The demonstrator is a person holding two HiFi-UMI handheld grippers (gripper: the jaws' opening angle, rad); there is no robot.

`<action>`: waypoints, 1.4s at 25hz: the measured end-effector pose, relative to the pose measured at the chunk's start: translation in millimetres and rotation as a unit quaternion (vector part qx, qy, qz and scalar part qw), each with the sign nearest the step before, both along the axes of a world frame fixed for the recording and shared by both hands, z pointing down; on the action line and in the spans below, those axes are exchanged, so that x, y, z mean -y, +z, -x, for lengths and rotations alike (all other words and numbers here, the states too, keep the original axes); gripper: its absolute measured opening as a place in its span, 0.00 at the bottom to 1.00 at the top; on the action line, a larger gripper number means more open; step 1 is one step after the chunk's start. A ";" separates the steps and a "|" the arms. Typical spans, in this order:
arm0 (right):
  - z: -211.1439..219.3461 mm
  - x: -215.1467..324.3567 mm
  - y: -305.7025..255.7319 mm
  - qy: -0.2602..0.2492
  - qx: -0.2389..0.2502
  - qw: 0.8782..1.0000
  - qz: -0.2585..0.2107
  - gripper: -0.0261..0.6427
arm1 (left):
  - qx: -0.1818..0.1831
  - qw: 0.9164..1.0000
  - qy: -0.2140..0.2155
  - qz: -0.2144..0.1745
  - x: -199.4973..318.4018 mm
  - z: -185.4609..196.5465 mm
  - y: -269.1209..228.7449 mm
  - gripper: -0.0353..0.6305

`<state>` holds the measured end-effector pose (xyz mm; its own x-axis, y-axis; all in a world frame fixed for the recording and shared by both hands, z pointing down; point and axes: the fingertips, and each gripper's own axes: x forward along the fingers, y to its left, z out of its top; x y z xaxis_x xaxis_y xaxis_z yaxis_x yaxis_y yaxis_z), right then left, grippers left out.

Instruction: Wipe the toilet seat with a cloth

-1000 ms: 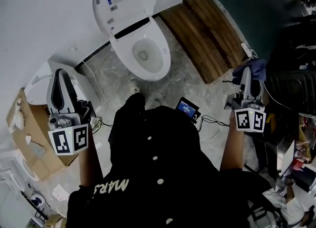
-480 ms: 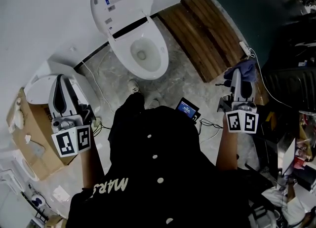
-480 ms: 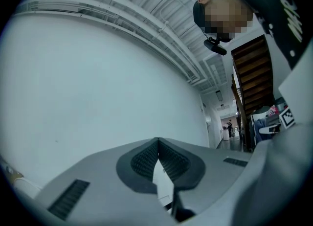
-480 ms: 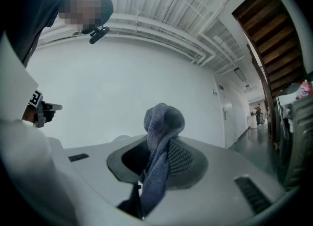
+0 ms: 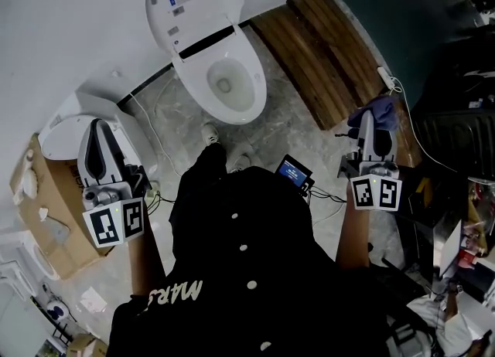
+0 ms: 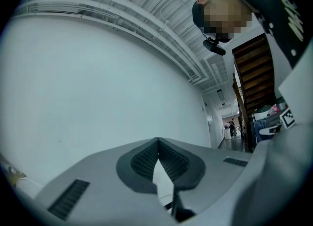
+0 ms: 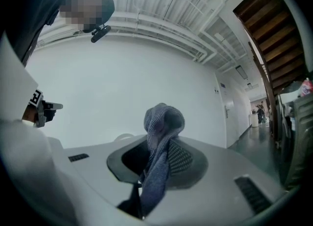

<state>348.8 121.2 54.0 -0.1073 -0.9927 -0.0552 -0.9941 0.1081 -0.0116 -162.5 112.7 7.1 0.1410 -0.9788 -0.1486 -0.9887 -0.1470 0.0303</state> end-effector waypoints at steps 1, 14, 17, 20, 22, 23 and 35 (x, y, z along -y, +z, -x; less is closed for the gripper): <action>0.6 -0.6 0.1 -0.002 0.000 1.000 0.001 0.17 | -0.001 1.000 -0.001 0.001 -1.3 -0.4 -0.7 0.06; 23.9 -6.6 0.3 -0.002 -0.019 1.000 0.011 0.17 | -0.006 1.000 0.007 0.007 0.7 13.7 0.5 0.06; 27.8 -5.0 -5.0 0.002 -0.023 1.000 0.008 0.17 | -0.004 1.000 0.012 0.006 5.4 16.9 -2.0 0.06; 31.0 -4.5 -10.2 0.009 -0.023 1.000 0.003 0.17 | -0.004 1.000 0.016 0.006 8.1 22.1 -4.1 0.06; 35.0 -2.8 -10.8 0.011 -0.022 1.000 0.000 0.17 | -0.002 1.000 0.017 0.004 10.4 26.8 -5.0 0.06; 37.3 -1.8 -10.6 0.012 -0.022 1.000 0.000 0.17 | -0.003 1.000 0.017 0.003 11.7 29.4 -5.2 0.06; 50.2 5.6 -10.7 0.006 -0.022 1.000 0.002 0.17 | -0.004 1.000 0.022 0.000 18.9 36.6 -7.6 0.06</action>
